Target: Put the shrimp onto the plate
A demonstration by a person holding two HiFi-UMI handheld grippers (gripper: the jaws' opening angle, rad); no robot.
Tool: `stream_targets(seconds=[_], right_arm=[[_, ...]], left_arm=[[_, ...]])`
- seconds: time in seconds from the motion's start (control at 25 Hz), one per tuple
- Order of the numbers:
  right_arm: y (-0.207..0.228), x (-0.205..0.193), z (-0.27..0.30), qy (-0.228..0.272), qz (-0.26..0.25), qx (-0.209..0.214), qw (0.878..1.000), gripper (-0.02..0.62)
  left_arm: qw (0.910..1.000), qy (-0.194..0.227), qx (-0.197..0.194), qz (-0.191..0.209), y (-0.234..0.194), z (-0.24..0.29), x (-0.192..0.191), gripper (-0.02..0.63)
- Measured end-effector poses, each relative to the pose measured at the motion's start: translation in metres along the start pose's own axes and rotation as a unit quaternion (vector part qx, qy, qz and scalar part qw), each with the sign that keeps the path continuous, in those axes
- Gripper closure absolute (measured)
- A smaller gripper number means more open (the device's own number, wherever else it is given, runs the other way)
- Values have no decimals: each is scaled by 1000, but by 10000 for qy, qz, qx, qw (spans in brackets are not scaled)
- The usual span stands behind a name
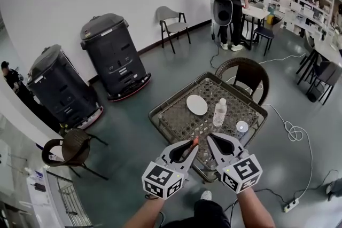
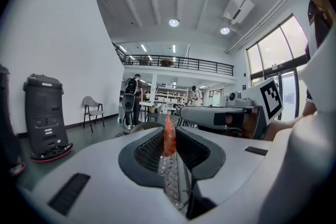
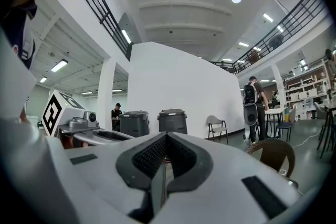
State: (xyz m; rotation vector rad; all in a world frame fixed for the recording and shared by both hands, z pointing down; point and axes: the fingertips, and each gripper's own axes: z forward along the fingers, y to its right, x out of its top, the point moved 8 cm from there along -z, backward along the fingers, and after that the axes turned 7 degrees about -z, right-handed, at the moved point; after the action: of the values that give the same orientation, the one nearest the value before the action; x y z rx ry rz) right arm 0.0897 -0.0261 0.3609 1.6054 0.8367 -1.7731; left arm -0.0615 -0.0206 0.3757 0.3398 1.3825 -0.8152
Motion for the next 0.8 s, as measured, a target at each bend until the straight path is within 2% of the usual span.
stream_targets(seconds=[0.32, 0.52, 0.8], right_arm=[[62, -20, 40, -143, 111, 269, 9995, 591], [80, -28, 55, -177, 242, 355, 9989, 591], [97, -44, 72, -389, 329, 221, 9985, 591]], left_arm=[[9991, -68, 388, -125, -32, 60, 8, 529], [9979, -262, 567, -196, -48, 79, 6, 529], [9972, -538, 456, -259, -79, 110, 0, 529]])
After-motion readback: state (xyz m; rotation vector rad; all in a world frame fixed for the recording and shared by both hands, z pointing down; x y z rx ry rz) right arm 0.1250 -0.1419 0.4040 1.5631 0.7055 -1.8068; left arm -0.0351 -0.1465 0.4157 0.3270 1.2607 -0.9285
